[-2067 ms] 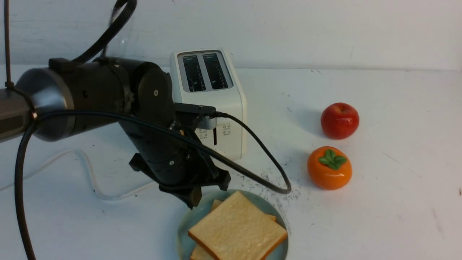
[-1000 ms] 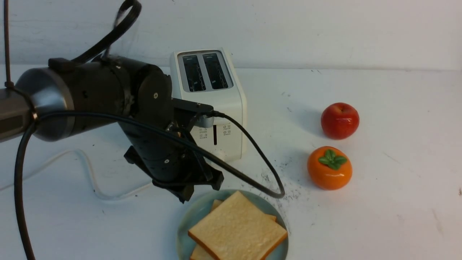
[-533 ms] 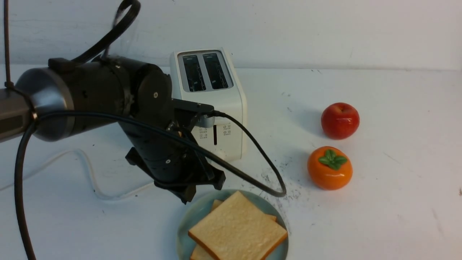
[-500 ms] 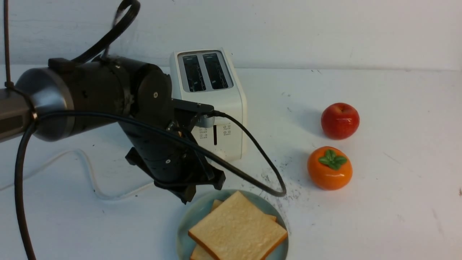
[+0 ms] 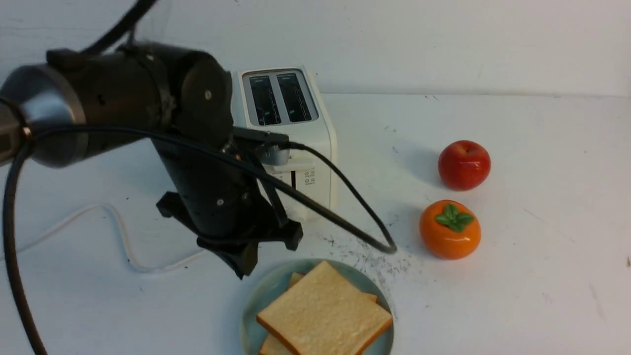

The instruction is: Take toasted bread from bread machine on white table place on plate.

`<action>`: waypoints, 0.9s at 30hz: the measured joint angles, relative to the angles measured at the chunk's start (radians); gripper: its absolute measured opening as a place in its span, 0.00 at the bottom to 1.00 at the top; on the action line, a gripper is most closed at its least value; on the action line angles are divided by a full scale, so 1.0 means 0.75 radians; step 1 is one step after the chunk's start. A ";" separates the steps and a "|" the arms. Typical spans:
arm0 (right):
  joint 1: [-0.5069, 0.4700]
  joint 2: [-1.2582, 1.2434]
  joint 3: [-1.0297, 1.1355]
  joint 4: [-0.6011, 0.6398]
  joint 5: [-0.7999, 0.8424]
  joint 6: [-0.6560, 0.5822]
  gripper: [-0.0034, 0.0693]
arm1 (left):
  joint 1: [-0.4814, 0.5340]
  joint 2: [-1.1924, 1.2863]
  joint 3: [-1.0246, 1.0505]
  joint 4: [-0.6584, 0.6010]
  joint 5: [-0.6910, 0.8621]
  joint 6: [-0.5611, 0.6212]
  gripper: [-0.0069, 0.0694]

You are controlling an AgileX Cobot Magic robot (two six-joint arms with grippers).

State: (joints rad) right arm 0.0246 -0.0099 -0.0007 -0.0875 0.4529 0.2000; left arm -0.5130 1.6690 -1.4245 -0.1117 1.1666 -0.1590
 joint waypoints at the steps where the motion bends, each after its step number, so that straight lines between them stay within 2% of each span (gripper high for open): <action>1: 0.000 0.000 0.007 0.000 -0.027 0.000 0.06 | 0.000 -0.036 -0.057 0.007 0.036 0.004 0.07; 6: 0.000 0.000 0.014 0.005 -0.064 0.000 0.07 | 0.000 -0.198 -0.170 0.020 0.078 0.004 0.08; 18: 0.000 0.000 0.016 0.005 -0.068 0.000 0.08 | 0.000 -0.668 -0.165 0.074 0.116 -0.004 0.08; 23: 0.000 0.000 0.016 0.005 -0.070 0.000 0.08 | 0.000 -0.876 -0.055 0.075 0.116 -0.032 0.08; 26: 0.000 0.000 0.016 0.005 -0.070 0.000 0.09 | 0.000 -0.989 0.059 0.056 0.116 -0.055 0.08; 27: 0.000 0.000 0.016 0.005 -0.070 0.000 0.09 | 0.000 -1.075 0.175 0.012 0.116 -0.055 0.08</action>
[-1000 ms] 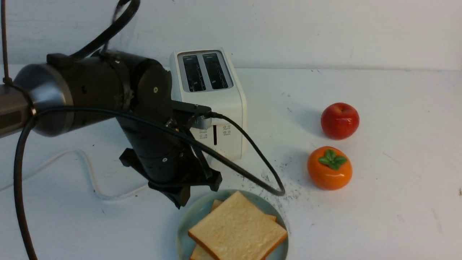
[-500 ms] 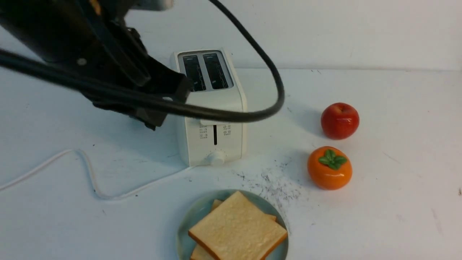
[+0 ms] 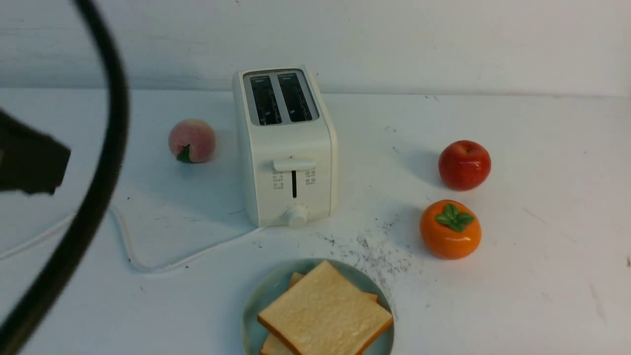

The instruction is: Take toasted bread from bread machine on white table place on plate.

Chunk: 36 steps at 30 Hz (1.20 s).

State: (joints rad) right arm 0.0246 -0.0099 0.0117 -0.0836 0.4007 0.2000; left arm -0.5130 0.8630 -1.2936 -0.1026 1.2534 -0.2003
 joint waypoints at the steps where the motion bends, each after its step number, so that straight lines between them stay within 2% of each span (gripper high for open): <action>1: 0.000 0.000 0.000 0.000 0.000 0.000 0.09 | 0.000 -0.049 0.048 -0.023 -0.006 0.005 0.08; 6: 0.000 0.000 0.000 0.000 0.000 0.000 0.10 | 0.000 -0.280 0.297 -0.009 -0.026 -0.001 0.08; 11: 0.000 0.000 0.000 0.000 0.000 0.000 0.11 | 0.000 -0.537 0.473 0.047 -0.049 -0.150 0.08; 14: 0.000 0.000 0.000 0.000 0.000 0.000 0.12 | 0.000 -0.696 0.587 0.050 -0.203 -0.243 0.09; 17: 0.000 0.000 0.000 0.000 -0.003 0.000 0.12 | 0.000 -0.815 0.702 0.053 -0.479 -0.303 0.09; 23: 0.000 0.000 0.000 0.002 -0.003 0.000 0.13 | 0.000 -0.858 0.855 0.052 -0.790 -0.336 0.09; 33: 0.000 0.000 0.000 0.002 -0.003 0.000 0.15 | 0.000 -0.856 1.008 0.052 -0.805 -0.338 0.10; 36: 0.000 0.000 0.000 0.002 -0.003 0.000 0.15 | 0.000 -0.856 1.056 0.007 -0.825 -0.340 0.11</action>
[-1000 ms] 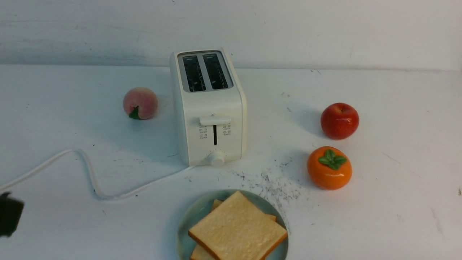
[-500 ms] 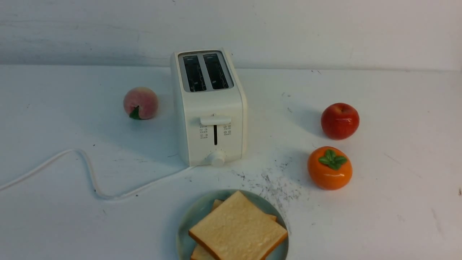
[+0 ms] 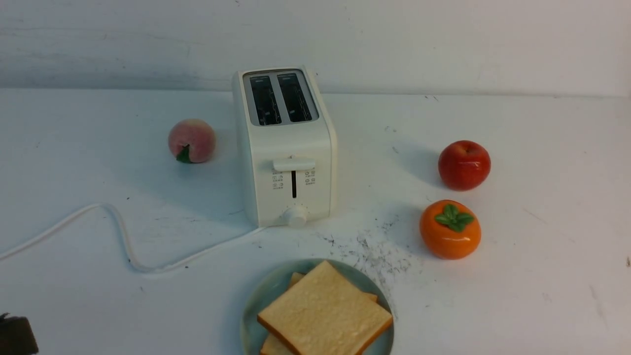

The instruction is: Take toasted bread from bread machine on white table place on plate.

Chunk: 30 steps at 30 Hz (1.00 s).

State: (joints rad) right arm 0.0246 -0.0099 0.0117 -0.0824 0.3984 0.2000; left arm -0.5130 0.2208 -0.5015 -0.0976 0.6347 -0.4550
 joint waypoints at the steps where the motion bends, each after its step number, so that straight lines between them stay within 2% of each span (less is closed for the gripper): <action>1: 0.000 0.000 0.000 0.000 0.000 0.000 0.16 | 0.000 0.000 0.018 -0.025 -0.014 0.000 0.11; 9: 0.000 0.000 0.000 0.000 0.000 0.000 0.17 | 0.000 0.000 0.183 -0.062 -0.169 0.000 0.11; 14: 0.000 0.000 0.000 0.000 0.000 0.000 0.18 | 0.032 0.000 0.298 0.062 -0.332 -0.031 0.12; 19: 0.000 0.000 0.000 0.000 0.000 0.000 0.19 | 0.241 -0.004 0.389 0.151 -0.364 -0.121 0.13; 24: 0.000 0.000 0.000 0.000 0.000 0.000 0.20 | 0.397 -0.092 0.487 0.160 -0.367 -0.126 0.14; 27: 0.000 0.000 0.000 0.000 0.000 0.000 0.20 | 0.539 -0.199 0.578 0.161 -0.368 -0.127 0.14; 30: 0.000 0.000 0.000 0.000 0.000 0.000 0.21 | 0.599 -0.241 0.620 0.161 -0.368 -0.129 0.14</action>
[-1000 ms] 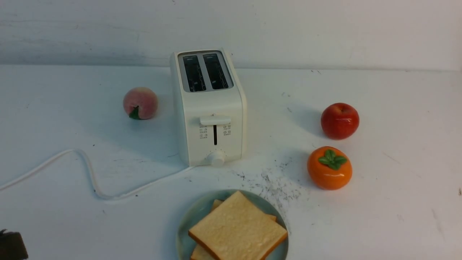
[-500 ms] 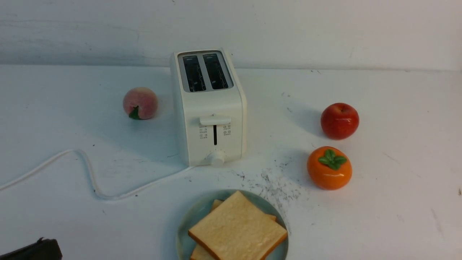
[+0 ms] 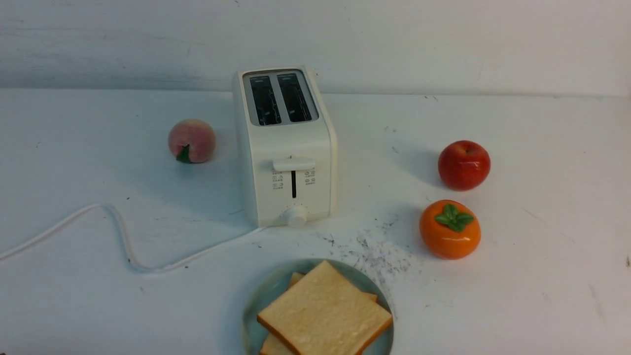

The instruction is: Take toasted bread from bread machine on white table place on plate.

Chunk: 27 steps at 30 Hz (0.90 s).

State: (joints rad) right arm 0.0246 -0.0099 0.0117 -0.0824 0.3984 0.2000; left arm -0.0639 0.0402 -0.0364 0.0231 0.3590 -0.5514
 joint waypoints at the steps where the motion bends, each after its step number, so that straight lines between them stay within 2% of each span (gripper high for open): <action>1: 0.000 0.000 0.000 0.000 0.000 0.000 0.21 | 0.011 -0.018 0.013 0.000 0.001 -0.002 0.14; 17: 0.000 0.000 0.000 -0.001 0.000 0.000 0.24 | 0.023 -0.067 0.089 0.010 0.048 0.055 0.16; 23: 0.000 0.000 0.000 0.000 0.000 0.000 0.25 | -0.077 -0.067 0.089 0.010 0.048 0.080 0.17; 27: 0.000 0.000 0.000 0.000 0.000 0.000 0.25 | -0.091 -0.067 0.089 0.010 0.050 0.088 0.17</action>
State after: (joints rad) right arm 0.0246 -0.0099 0.0117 -0.0824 0.3984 0.2000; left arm -0.1319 -0.0099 0.0306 0.0304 0.3964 -0.4851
